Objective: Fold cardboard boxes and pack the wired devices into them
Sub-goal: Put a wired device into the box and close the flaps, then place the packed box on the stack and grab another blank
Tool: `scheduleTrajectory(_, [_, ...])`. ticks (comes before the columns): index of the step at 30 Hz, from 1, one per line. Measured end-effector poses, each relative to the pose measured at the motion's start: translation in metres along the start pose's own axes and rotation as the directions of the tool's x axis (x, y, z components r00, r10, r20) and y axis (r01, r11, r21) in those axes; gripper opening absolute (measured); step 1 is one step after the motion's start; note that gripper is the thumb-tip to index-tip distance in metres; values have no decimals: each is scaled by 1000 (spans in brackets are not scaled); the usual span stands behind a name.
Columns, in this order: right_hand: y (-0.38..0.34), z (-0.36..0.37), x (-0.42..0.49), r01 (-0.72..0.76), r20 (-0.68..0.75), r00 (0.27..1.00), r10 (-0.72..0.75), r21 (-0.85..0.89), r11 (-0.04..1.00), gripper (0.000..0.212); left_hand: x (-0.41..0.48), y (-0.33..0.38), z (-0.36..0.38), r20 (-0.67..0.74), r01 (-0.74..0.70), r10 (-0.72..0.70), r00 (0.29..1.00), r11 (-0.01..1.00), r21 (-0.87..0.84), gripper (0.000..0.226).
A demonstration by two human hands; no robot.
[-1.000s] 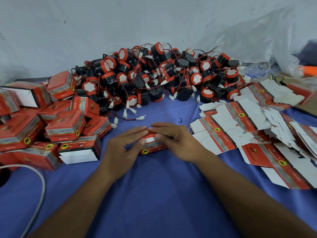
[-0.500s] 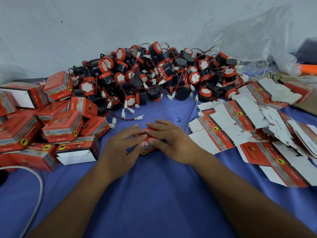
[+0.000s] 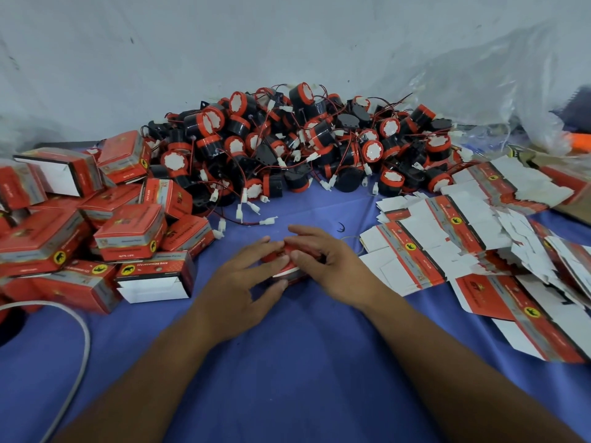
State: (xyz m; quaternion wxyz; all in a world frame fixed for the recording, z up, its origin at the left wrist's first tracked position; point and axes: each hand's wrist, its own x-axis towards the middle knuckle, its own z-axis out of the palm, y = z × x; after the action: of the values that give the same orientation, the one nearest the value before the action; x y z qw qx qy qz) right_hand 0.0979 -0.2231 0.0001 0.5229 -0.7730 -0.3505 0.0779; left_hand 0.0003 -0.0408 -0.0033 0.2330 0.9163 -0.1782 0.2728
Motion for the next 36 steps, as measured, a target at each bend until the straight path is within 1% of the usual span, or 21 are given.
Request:
scheduleTrajectory(4, [-1, -3, 0, 2, 28, 1000, -1, -36, 999, 32, 0, -3, 3, -32, 4, -6, 999, 998, -63, 34])
scheduleTrajectory(5, [-3, -3, 0, 8, 30, 1000, -7, -43, 999, 32, 1, -4, 4, -32, 2, -4, 999, 998, -57, 32])
scheduleTrajectory(7, [-5, -4, -2, 22, 50, 999, -19, -76, 997, 32, 4, -5, 4, -24, -52, 52, 998, 999, -11, 28])
scheduleTrajectory(9, [-6, -5, -3, 60, 120, 992, -41, -159, 985, 35, 4, -5, 4, -1, -103, 103, 995, 994, 38, 31])
scheduleTrajectory(10, [-6, -5, -3, 72, 158, 987, -43, -189, 979, 37, 3, -5, 4, 4, -106, 106, 994, 994, 38, 33])
scheduleTrajectory(12, [-6, -6, -5, 74, 199, 979, -33, -200, 977, 41, -1, -5, 4, -6, -55, 55, 998, 998, -6, 31])
scheduleTrajectory(13, [-6, -6, -6, 80, 193, 980, -44, -183, 980, 41, -2, -5, 3, -16, -5, 4, 1000, 999, -40, 31])
scheduleTrajectory(16, [-3, -8, -5, 76, 83, 994, -69, -89, 993, 36, -1, -8, -3, -111, 143, -157, 981, 982, -126, 25])
scheduleTrajectory(18, [-1, -9, -5, 68, 59, 996, -64, -65, 996, 43, 1, -7, -7, -125, 225, -253, 959, 953, -205, 27])
scheduleTrajectory(19, [1, -8, -4, 98, 72, 993, -91, -104, 990, 51, 2, -7, -8, -118, 249, -281, 953, 941, -229, 29])
scheduleTrajectory(21, [2, -3, -4, 193, 109, 979, -171, -239, 952, 64, 2, -7, -8, -105, 269, -302, 947, 930, -249, 30])
scheduleTrajectory(23, [1, 0, -4, 273, 79, 962, -262, -314, 909, 62, 2, -8, -8, -74, 262, -290, 954, 929, -261, 32])
scheduleTrajectory(25, [0, 0, -4, 316, 36, 946, -323, -336, 888, 56, 1, -8, -7, -19, 246, -258, 966, 938, -244, 46])
scheduleTrajectory(27, [-2, -3, -4, 309, 27, 947, -319, -344, 887, 49, 0, -9, -5, 17, 233, -235, 972, 951, -203, 60])
scheduleTrajectory(30, [0, -4, -5, 292, 65, 956, -287, -324, 900, 44, 0, -9, -6, 24, 232, -231, 973, 958, -167, 60])
scheduleTrajectory(32, [0, -2, -5, 291, 71, 956, -283, -318, 902, 42, 0, -9, -7, 54, 251, -246, 968, 954, -160, 61])
scheduleTrajectory(36, [3, -1, -4, 270, -12, 959, -283, -257, 928, 53, 0, -8, -7, 85, 346, -336, 938, 902, -257, 67])
